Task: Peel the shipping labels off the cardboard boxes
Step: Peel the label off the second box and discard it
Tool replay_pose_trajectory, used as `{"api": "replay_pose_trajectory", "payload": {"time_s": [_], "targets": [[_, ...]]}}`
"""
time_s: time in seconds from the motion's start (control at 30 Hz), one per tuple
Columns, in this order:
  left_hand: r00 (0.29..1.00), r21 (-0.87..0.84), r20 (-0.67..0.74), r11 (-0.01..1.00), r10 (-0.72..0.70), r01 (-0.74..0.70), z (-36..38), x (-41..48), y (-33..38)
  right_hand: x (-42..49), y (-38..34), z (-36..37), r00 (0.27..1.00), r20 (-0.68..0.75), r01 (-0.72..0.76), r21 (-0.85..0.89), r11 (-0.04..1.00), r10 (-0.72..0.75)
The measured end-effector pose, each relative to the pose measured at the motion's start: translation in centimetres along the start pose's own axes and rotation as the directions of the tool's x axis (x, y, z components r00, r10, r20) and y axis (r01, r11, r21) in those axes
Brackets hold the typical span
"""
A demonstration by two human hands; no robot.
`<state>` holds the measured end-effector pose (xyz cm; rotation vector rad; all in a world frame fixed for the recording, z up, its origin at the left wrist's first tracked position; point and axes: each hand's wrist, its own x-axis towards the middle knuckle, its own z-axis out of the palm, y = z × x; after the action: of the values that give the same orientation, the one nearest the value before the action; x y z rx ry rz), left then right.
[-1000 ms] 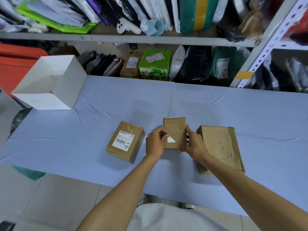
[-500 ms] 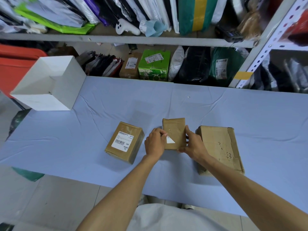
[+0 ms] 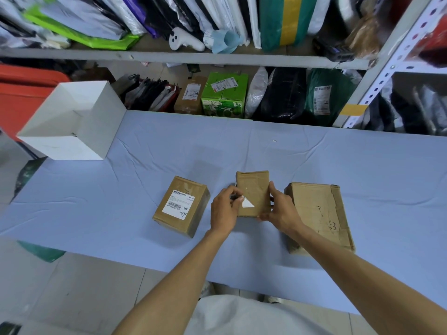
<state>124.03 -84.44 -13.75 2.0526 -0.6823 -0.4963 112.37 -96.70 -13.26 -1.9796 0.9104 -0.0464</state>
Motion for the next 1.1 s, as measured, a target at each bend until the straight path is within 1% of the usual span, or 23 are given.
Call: {"api": "replay_pose_trajectory", "payload": {"time_s": [0.23, 0.4, 0.53, 0.77, 0.9, 1.1], "targets": [[1.000, 0.126, -0.027, 0.992, -0.002, 0.006, 0.24, 0.59, 0.66, 0.00, 0.08, 0.03, 1.000, -0.004, 0.003, 0.004, 1.000, -0.003], [1.000, 0.205, 0.000, 0.978, -0.025, 0.024, 0.33, 0.67, 0.81, 0.06, 0.31, 0.06, 1.000, -0.002, 0.005, -0.001, 1.000, -0.005], [1.000, 0.170, 0.012, 0.985, -0.028, 0.026, 0.20, 0.47, 0.66, 0.18, 0.33, 0.07, 1.000, 0.001, 0.004, -0.011, 1.000, -0.004], [1.000, -0.012, 0.017, 1.000, -0.020, 0.021, -0.19, -0.14, 0.15, 0.18, 0.41, 0.04, 1.000, -0.003, 0.004, -0.016, 1.000, -0.004], [0.999, -0.025, 0.023, 0.999, -0.036, 0.037, -0.27, -0.03, 0.02, 0.16, 0.22, 0.02, 1.000, -0.002, 0.012, -0.020, 1.000, -0.013], [1.000, 0.031, 0.015, 0.999, -0.021, 0.021, 0.03, 0.23, 0.35, 0.02, 0.11, -0.07, 1.000, 0.005, 0.021, -0.032, 0.999, -0.021]]}}
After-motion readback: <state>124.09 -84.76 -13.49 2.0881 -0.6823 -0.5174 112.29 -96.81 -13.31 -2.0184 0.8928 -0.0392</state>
